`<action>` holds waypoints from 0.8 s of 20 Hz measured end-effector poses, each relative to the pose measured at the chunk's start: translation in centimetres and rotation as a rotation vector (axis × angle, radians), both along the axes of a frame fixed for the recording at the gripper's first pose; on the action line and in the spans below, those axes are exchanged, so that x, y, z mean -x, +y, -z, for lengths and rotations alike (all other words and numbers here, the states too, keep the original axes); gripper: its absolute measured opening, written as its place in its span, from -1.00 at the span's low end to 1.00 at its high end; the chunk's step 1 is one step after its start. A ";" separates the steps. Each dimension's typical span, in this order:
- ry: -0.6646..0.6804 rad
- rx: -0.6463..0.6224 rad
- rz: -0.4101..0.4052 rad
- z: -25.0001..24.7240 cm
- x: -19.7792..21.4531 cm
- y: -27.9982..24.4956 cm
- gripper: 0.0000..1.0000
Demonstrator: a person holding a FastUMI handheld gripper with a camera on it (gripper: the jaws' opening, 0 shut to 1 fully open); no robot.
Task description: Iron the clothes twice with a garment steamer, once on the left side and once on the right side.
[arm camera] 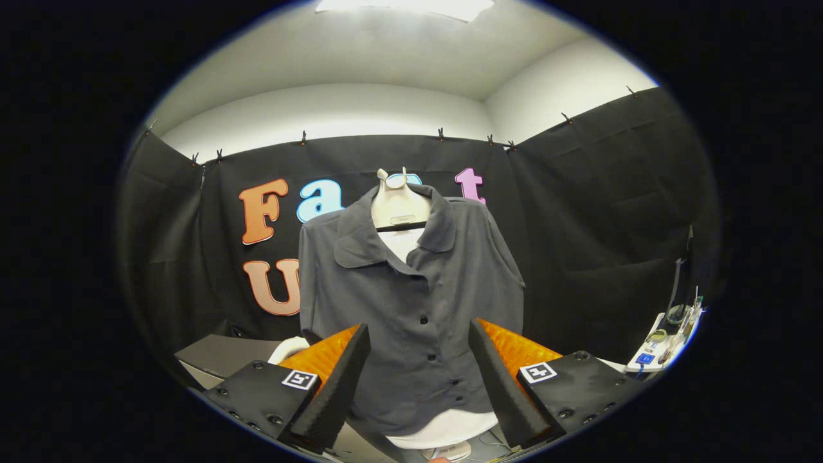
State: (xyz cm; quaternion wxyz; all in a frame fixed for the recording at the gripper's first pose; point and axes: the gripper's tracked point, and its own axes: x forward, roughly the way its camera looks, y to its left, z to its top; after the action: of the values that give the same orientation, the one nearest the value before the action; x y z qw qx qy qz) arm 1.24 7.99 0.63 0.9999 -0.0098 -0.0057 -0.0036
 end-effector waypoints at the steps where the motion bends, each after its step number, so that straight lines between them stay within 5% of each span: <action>1: 0.009 0.002 -0.010 -0.2 0.0 0.9 0.97; 9: 0.084 -0.002 -0.243 -2.3 -2.8 15.5 0.97; 16: 0.240 -0.009 -0.366 3.1 -8.4 26.6 0.97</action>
State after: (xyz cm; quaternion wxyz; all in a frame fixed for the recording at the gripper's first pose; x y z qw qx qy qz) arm 9.67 34.63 -2.47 0.9775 -0.0044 0.1119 0.1790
